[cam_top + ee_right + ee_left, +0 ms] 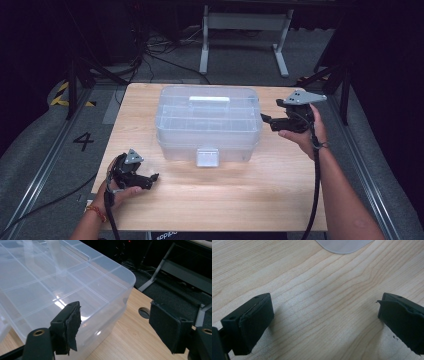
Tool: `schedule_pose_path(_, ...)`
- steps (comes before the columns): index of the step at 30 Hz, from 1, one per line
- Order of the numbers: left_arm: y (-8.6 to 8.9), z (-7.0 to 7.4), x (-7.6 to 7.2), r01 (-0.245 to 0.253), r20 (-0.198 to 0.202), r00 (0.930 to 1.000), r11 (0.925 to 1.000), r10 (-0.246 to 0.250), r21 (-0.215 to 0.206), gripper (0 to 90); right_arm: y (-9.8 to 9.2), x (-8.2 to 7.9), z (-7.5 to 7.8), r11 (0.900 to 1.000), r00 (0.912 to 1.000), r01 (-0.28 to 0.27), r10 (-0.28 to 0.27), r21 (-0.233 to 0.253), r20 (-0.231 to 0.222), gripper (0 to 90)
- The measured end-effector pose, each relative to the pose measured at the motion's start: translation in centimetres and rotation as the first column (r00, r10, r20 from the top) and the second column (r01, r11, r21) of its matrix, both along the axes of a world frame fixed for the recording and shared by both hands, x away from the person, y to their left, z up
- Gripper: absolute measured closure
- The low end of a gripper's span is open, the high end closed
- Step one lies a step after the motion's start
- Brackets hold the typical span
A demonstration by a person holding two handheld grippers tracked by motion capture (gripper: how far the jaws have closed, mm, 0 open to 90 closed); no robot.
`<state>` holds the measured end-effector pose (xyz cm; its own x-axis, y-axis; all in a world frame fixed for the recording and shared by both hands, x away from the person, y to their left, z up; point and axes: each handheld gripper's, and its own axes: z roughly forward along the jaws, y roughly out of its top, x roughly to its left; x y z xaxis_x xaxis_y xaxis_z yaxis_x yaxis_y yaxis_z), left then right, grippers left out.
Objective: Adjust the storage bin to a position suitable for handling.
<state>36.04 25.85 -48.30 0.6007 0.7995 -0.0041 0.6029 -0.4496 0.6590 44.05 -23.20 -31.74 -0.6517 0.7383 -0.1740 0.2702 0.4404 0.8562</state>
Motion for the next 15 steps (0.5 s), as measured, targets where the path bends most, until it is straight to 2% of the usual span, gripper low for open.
schedule_pose_path(7,0.0,0.0,0.0,-0.003,-0.001,1.0000,1.0000,0.003,-0.002,0.7,1.5,0.6,0.3,1.000,0.9998,-0.021,0.021,0.008,0.006,26.3)
schedule_pose_path(15,0.0,0.0,-0.1,-0.003,-0.002,1.0000,1.0000,0.003,-0.003,0.7,2.9,1.5,0.2,0.999,0.9993,-0.036,0.036,0.000,-0.008,27.0)
